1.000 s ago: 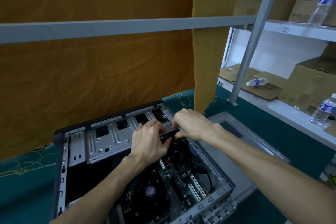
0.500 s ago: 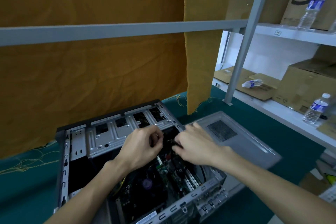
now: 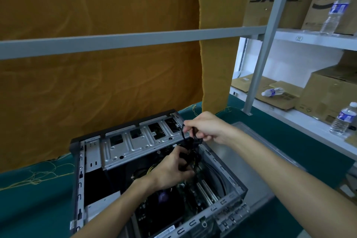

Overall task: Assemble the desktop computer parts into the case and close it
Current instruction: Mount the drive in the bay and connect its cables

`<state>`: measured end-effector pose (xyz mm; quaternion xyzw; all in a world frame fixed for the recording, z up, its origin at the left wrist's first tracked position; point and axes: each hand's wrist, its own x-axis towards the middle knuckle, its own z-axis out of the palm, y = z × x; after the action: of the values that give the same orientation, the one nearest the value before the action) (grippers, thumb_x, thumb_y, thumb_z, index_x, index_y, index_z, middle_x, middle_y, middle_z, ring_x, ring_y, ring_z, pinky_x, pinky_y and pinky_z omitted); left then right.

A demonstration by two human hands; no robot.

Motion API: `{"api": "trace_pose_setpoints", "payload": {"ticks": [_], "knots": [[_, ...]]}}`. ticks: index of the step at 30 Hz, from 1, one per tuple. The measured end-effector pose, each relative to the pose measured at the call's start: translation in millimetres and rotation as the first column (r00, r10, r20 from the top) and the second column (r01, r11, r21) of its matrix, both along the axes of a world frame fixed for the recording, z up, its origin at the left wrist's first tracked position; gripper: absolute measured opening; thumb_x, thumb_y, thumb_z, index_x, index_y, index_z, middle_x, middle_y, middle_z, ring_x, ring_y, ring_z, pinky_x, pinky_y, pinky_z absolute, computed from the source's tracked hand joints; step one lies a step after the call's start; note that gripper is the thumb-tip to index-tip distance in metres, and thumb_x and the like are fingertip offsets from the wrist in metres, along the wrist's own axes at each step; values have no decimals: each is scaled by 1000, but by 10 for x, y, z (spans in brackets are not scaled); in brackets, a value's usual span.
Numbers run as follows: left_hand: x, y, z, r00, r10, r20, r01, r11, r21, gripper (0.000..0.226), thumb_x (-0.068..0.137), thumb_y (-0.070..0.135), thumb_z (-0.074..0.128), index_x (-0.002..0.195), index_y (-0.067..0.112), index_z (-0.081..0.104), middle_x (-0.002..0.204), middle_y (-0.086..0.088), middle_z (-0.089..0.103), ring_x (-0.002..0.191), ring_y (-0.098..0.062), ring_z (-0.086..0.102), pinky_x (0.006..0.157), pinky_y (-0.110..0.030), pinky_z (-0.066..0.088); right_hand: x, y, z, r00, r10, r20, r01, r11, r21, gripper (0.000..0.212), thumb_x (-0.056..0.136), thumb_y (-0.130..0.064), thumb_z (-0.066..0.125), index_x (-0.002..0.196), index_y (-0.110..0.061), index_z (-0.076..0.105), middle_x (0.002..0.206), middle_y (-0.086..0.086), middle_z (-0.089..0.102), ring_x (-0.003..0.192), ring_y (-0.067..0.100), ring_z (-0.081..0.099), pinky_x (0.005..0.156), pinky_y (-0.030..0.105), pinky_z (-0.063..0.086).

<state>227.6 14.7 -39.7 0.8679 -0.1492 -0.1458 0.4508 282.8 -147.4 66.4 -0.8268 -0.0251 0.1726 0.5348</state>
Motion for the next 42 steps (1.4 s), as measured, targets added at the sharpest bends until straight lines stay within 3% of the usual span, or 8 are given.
{"api": "trace_pose_setpoints", "payload": {"ticks": [10, 15, 20, 23, 28, 34, 37, 42], "knots": [[8, 394, 371, 989, 87, 122, -50, 958, -282, 24, 101, 23, 64, 124, 27, 67, 78, 1, 73, 62, -7, 60, 58, -24, 48, -27, -388, 55, 970, 185, 156, -123, 933, -339, 12, 98, -18, 68, 109, -15, 72, 72, 0, 71, 45, 5, 50, 45, 18, 39], [-22, 397, 450, 973, 90, 211, -27, 959, -283, 24, 100, 22, 66, 116, 38, 69, 78, -1, 75, 52, -6, 56, 53, -21, 45, -337, -237, -62, 718, 379, 584, -29, 854, -519, 20, 97, -28, 68, 116, -29, 66, 105, -21, 49, 94, -11, 49, 80, 13, 37], [-39, 401, 435, 969, 45, 242, 16, 969, -247, 22, 97, 15, 68, 118, 21, 74, 86, -3, 78, 67, -11, 68, 60, -25, 53, -450, -11, -189, 707, 575, 412, -222, 734, -642, 48, 100, -51, 56, 143, -31, 48, 130, -12, 53, 122, 9, 51, 97, 32, 46], [-27, 462, 442, 976, 85, 201, -29, 963, -267, 12, 91, 18, 77, 103, 19, 79, 84, -6, 77, 66, -11, 67, 61, -23, 53, -385, -90, -213, 702, 598, 387, -243, 712, -659, 37, 95, -51, 63, 130, -38, 59, 106, -20, 59, 104, -5, 48, 82, 26, 44], [-59, 571, 388, 967, 73, 245, -43, 991, -125, 9, 86, 21, 83, 89, 18, 76, 84, 3, 76, 74, -7, 70, 69, -17, 51, -310, -153, -386, 743, 484, 463, -262, 846, -464, 16, 97, -40, 67, 104, -29, 75, 90, -16, 58, 86, -1, 56, 74, 22, 41], [-128, 579, 370, 925, 117, 362, -108, 993, -45, 19, 90, 18, 76, 83, 14, 59, 99, 13, 69, 100, -1, 66, 89, -23, 53, -397, -221, -360, 839, 192, 509, -282, 954, 106, 14, 98, -15, 68, 103, -19, 79, 80, -4, 72, 72, 11, 63, 64, 27, 53], [-113, 505, 362, 927, 177, 332, -144, 982, -121, 20, 91, 19, 76, 98, 7, 62, 73, 21, 55, 71, 1, 59, 71, -17, 48, -464, -255, -349, 873, 142, 466, -272, 935, 227, 17, 96, -10, 68, 110, -13, 79, 76, 3, 71, 61, 15, 62, 59, 26, 54], [-116, 421, 323, 966, 203, 157, -164, 958, -234, 36, 81, 5, 83, 103, 10, 54, 107, -3, 68, 96, -9, 69, 81, -47, 58, -541, -329, -340, 917, 104, 385, -258, 892, 372, 22, 95, -2, 64, 114, 1, 74, 80, 17, 69, 60, 26, 67, 61, 30, 58]]}}
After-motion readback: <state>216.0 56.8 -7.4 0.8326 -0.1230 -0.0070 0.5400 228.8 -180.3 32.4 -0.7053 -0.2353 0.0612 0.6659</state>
